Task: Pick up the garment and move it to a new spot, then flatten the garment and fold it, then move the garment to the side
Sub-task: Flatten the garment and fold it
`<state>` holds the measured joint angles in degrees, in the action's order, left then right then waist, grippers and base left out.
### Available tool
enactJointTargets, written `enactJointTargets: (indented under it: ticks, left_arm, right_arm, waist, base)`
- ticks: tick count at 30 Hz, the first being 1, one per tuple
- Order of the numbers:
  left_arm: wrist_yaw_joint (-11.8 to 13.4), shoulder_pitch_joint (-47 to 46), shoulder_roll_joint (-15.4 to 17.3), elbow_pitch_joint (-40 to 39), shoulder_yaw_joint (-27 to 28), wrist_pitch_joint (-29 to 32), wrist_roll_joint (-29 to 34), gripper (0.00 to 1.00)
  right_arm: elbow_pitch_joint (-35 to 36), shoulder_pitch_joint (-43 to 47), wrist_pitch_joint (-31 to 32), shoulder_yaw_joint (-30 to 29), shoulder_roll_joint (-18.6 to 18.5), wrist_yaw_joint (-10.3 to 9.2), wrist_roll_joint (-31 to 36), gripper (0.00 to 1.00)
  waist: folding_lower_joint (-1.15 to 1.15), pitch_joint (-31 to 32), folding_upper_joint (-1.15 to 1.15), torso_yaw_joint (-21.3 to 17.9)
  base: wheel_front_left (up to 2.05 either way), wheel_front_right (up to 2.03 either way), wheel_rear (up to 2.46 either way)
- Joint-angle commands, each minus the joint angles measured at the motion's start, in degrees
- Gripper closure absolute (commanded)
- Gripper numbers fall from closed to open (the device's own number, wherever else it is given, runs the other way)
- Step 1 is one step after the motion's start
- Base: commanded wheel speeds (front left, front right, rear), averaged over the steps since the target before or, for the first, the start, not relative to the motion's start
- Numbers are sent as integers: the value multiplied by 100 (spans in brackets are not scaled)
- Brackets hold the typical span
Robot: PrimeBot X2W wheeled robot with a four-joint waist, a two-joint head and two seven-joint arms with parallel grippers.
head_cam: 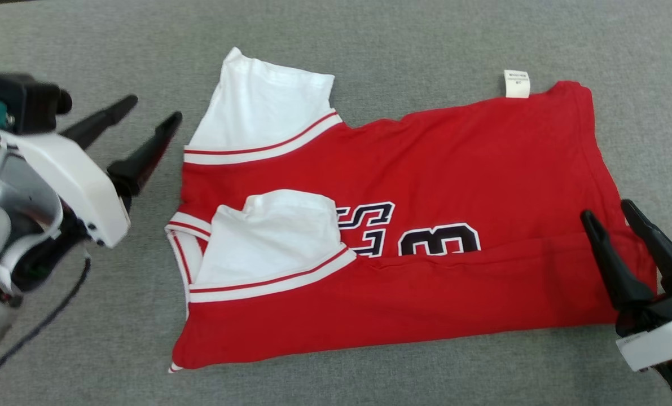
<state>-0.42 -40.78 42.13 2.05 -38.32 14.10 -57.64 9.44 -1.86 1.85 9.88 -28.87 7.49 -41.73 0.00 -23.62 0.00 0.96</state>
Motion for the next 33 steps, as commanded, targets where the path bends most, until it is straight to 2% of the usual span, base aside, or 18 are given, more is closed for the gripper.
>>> enactJointTargets:
  ticks: [1, 10, 17, 22, 23, 24, 25, 26, 27, 33]
  left_arm:
    - [-73, -238, -20, 159, -23, 98, 70, 0]
    - [-463, -2012, 3, 1523, -405, 1422, 542, 0]
    - [-600, -2640, 70, 1936, -785, 2196, 779, 0]
    - [-646, -2836, 187, 1996, -885, 2461, 810, 0]
    - [-653, -2856, 199, 1997, -887, 2458, 815, 9]
    - [-644, -2871, 202, 2002, -896, 2446, 814, 35]
    - [-655, -2877, 205, 1998, -907, 2442, 791, 72]
    - [-658, -2889, 213, 1994, -899, 2421, 757, 83]
    - [-664, -2900, 216, 1991, -903, 2425, 731, 100]
    - [-703, -2955, 209, 1899, -927, 2275, 614, 100]
  right_arm:
    - [-21, -165, 4, 38, 7, -1, 10, 0]
    - [-299, -852, -344, 705, 202, 0, -54, 0]
    - [-642, -1040, -742, 968, 223, -1, -172, 0]
    - [-813, -1159, -947, 1127, 208, 0, -262, 0]
    - [-843, -1178, -982, 1164, 202, 0, -272, 0]
    - [-881, -1209, -1010, 1194, 190, 0, -275, 0]
    - [-912, -1241, -1032, 1212, 180, 0, -298, 0]
    - [-943, -1263, -1061, 1230, 170, -1, -317, 0]
    - [-963, -1286, -1074, 1244, 154, 0, -325, 0]
    - [-1005, -1553, -1019, 1342, 7, -1, -316, 0]
  waist:
    - [0, -246, 0, -257]
    - [0, -900, 0, -1008]
    - [0, -1121, 0, -1280]
    - [0, -1193, 0, -1363]
    - [0, -1201, 0, -1375]
    - [0, -1206, 0, -1382]
    - [0, -1209, 0, -1387]
    - [0, -1212, 0, -1389]
    - [0, -1214, 0, -1387]
    - [0, -1225, 0, -1332]
  base:
    - [0, 0, 0]
    - [0, 0, 0]
    - [0, 0, 0]
    - [0, 0, 0]
    - [0, 0, 0]
    - [0, 0, 0]
    - [0, 0, 0]
    - [0, 0, 0]
    - [0, 0, 0]
    - [0, 0, 0]
